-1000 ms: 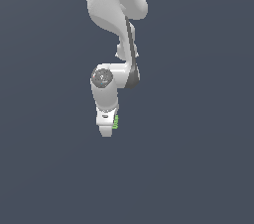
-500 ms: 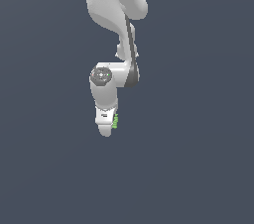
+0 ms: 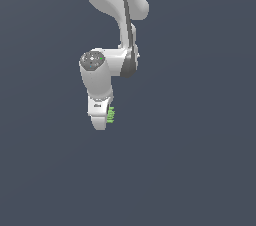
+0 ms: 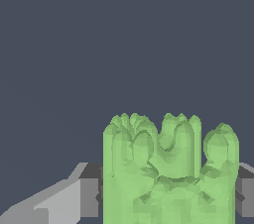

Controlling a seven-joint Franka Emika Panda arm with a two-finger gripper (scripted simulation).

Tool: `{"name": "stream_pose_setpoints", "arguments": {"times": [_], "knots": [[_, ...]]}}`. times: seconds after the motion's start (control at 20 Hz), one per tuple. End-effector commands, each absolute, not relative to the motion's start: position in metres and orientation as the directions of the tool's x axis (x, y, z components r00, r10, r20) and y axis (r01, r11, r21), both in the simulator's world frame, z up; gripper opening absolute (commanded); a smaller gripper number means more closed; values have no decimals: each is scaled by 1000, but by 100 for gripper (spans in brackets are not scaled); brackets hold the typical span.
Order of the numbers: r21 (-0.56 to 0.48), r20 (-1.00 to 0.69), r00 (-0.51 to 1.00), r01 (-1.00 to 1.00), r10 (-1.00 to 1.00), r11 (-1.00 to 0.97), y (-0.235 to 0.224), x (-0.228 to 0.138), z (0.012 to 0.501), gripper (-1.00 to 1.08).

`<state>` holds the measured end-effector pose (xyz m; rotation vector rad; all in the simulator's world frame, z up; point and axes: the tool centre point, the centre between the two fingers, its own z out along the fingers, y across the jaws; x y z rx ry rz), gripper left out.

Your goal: Pick up the object and move it to a goal position.

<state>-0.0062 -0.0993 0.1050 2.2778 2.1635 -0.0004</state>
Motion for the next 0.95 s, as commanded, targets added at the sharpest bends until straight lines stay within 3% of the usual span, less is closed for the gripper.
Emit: {"name": "stream_pose_setpoints", "arguments": {"times": [0.0,0.45,0.9], "knots": [[1,-1,52,999,999,-52,-107,-9,129,-100],[0,1,52,999,999,-52,-132,-15,202,-100],[0,0,53,999,999,-53,-141,-16,225,-100]]}}
